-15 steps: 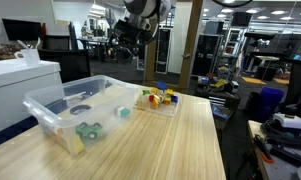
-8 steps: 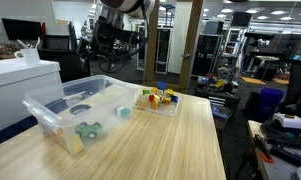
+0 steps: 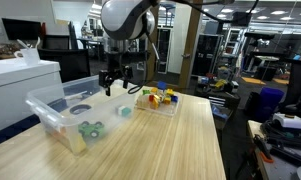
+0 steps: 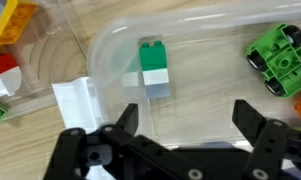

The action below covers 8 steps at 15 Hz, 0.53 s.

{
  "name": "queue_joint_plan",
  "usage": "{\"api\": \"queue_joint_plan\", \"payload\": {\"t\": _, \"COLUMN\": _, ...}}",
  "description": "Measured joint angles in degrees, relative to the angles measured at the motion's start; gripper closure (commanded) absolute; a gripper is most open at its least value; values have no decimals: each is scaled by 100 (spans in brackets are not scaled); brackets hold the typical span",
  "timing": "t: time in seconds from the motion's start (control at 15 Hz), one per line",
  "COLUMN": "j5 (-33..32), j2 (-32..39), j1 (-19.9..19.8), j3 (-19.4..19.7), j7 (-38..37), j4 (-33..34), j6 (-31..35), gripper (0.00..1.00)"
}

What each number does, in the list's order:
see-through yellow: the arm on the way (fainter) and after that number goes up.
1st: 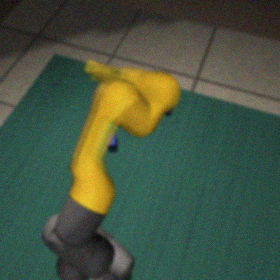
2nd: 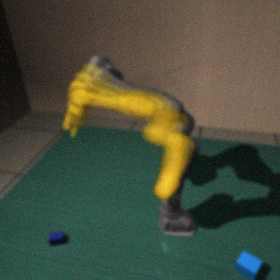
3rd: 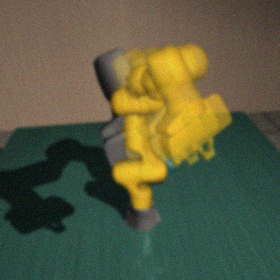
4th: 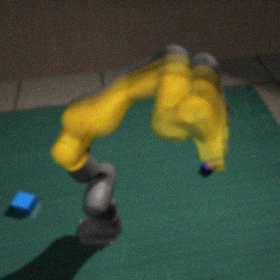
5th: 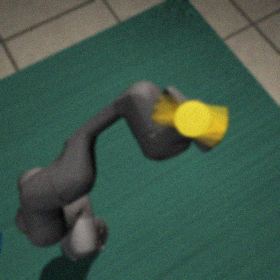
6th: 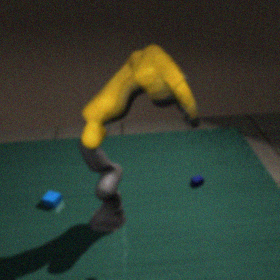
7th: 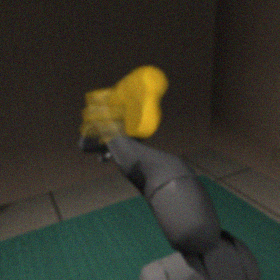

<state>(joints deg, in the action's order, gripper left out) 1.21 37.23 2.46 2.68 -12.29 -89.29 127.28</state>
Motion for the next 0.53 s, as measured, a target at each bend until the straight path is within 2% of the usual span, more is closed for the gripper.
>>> {"api": "queue_joint_plan", "payload": {"t": 0.33, "j5": -313, "j2": 52, "j1": 41, "j3": -10, "j7": 244, "j4": 3, "j6": -20, "gripper": 0}}
{"api": "queue_joint_plan", "payload": {"t": 0.53, "j5": -417, "j2": 228, "j1": 194, "j3": -117, "j7": 444, "j4": 141, "j6": 0, "gripper": 0}}
